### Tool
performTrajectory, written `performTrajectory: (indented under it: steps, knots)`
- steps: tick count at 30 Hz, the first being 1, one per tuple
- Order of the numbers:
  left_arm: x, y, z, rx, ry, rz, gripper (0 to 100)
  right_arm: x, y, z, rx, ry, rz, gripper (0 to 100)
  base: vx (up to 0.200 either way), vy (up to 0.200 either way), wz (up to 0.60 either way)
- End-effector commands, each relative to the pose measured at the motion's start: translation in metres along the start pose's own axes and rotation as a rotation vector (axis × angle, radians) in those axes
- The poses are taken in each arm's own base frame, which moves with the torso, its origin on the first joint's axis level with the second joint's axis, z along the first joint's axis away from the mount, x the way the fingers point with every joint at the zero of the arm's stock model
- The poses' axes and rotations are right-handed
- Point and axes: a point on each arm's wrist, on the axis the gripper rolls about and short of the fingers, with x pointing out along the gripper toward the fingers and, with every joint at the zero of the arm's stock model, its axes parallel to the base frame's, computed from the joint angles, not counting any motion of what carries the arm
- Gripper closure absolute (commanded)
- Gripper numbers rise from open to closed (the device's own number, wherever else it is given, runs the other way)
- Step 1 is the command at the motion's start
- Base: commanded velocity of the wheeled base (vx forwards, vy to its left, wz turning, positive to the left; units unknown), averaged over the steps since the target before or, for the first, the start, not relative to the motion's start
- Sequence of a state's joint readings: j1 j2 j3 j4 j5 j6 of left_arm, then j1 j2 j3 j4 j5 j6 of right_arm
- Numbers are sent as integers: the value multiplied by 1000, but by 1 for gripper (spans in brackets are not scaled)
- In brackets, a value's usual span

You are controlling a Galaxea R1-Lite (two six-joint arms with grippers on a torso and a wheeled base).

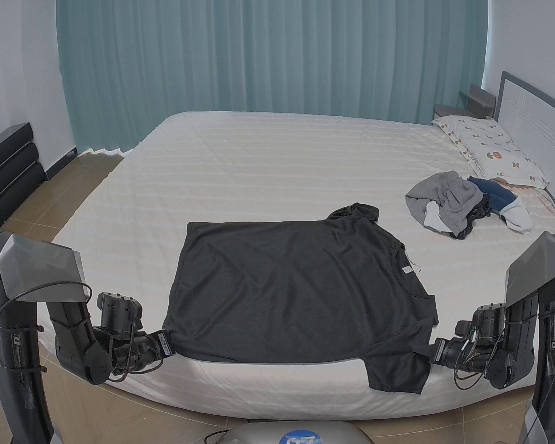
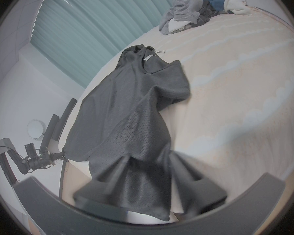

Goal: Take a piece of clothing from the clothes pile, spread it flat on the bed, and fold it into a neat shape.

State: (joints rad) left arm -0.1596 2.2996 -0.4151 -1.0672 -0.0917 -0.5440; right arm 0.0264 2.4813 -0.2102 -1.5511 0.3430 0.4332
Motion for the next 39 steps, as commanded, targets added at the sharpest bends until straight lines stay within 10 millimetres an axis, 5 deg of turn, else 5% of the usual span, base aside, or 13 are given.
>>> performTrajectory:
  steps: [1, 11, 39]
  knots:
    - [0, 0, 0, -1, 0, 0, 100, -8, -3, -1, 13, -3, -20, 100, 0, 0, 0]
    - [0, 1, -1, -2, 2, 2, 100, -40, 5, -4, 25, 10, -21, 100, 0, 0, 0]
    - [-17, 23, -10, 207, -56, 146, 100, -64, 21, -26, 3, 212, -73, 100, 0, 0, 0]
